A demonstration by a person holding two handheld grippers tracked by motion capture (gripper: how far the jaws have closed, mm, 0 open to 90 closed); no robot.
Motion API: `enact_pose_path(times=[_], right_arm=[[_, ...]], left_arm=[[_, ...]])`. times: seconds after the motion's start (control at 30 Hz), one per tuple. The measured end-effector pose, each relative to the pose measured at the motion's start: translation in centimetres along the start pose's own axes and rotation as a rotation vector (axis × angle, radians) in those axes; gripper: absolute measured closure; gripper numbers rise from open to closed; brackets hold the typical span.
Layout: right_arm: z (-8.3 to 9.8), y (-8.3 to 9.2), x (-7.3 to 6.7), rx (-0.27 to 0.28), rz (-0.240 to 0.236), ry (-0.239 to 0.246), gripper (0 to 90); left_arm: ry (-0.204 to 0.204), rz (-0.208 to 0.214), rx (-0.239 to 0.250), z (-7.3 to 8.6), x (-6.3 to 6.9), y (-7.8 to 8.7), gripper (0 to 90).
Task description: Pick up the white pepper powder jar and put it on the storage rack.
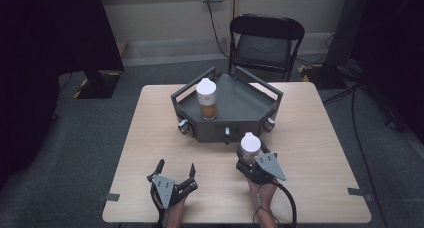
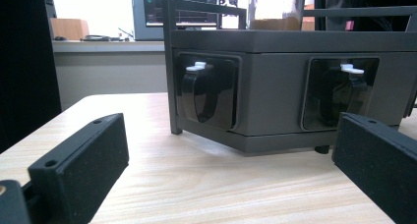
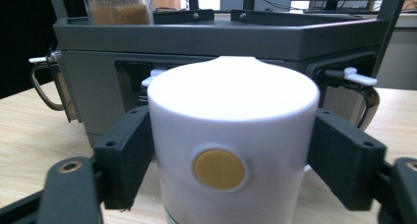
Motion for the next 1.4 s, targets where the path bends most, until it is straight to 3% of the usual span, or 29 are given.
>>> enact_pose_path(times=[0.2,0.87,1.4], right_arm=[[-0.1,-0.1,0.1,-0.007,-0.005,-0.001,29.5],[-0.3,0.1,0.0,-0.021,0.020,0.004,30.0],[-1.1,1.2,0.7,-0.002,0.000,0.004,30.1]], left_arm=[[0.000,0.000,0.000,0.0,0.0,0.0,0.2],[0.000,0.000,0.000,0.0,0.0,0.0,0.1],[0.000,0.000,-0.001,0.0,0.0,0.0,0.2]])
Point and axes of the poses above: each handheld gripper's, and its own axes: y roughly backward along the jaws, z roughly out of its underside, x roughly to its right, the point moved 10 cm from there along -y, roughly forward along the jaws, and after that the axes turned 8 degrees about -z, right-handed, at the moved point
